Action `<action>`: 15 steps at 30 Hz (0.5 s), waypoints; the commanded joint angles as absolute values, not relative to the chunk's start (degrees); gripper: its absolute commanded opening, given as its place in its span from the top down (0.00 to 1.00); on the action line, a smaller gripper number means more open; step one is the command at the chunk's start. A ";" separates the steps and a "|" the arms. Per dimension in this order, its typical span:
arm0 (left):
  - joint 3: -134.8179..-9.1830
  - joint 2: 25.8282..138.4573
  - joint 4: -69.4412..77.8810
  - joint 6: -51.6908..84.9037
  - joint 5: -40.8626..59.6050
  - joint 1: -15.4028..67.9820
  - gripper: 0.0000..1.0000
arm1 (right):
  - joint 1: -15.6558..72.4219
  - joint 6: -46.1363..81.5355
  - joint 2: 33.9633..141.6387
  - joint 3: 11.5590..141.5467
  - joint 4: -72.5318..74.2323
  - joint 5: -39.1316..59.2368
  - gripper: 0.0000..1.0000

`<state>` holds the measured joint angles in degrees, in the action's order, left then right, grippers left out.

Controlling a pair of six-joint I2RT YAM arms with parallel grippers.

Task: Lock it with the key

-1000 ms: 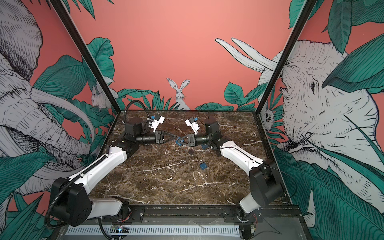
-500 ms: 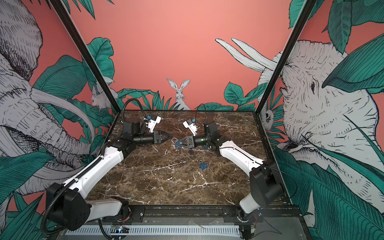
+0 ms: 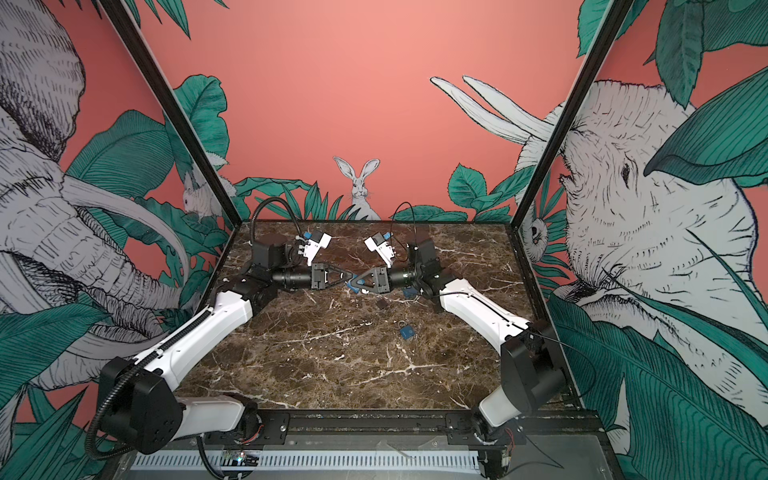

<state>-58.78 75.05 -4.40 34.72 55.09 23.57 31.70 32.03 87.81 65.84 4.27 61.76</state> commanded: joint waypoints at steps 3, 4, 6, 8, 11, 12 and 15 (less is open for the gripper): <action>-58.05 74.50 -4.04 35.16 53.88 24.41 0.88 | 32.55 33.05 87.41 67.54 9.13 60.75 1.00; -58.04 74.45 -4.04 35.19 53.85 24.45 0.89 | 32.54 33.08 87.39 67.47 9.10 60.81 1.00; -58.05 74.55 -3.96 35.31 54.06 24.40 0.93 | 32.53 33.11 87.34 67.59 9.14 60.81 1.00; -58.01 74.58 -3.96 35.39 54.13 24.43 1.00 | 32.53 33.14 87.28 67.61 9.08 60.56 1.00; -57.86 74.49 -3.96 35.51 54.11 24.43 1.00 | 32.48 33.18 87.35 67.80 9.05 59.66 1.00; -57.88 74.38 -3.96 35.50 54.07 24.39 1.00 | 32.43 33.22 87.41 67.93 9.23 59.57 1.00; -57.74 74.28 -4.15 35.51 54.05 24.35 1.00 | 32.40 34.34 87.57 67.70 10.68 59.68 1.00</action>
<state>-58.78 75.05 -3.29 35.40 56.14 23.35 31.48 32.93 87.81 65.84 5.48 62.63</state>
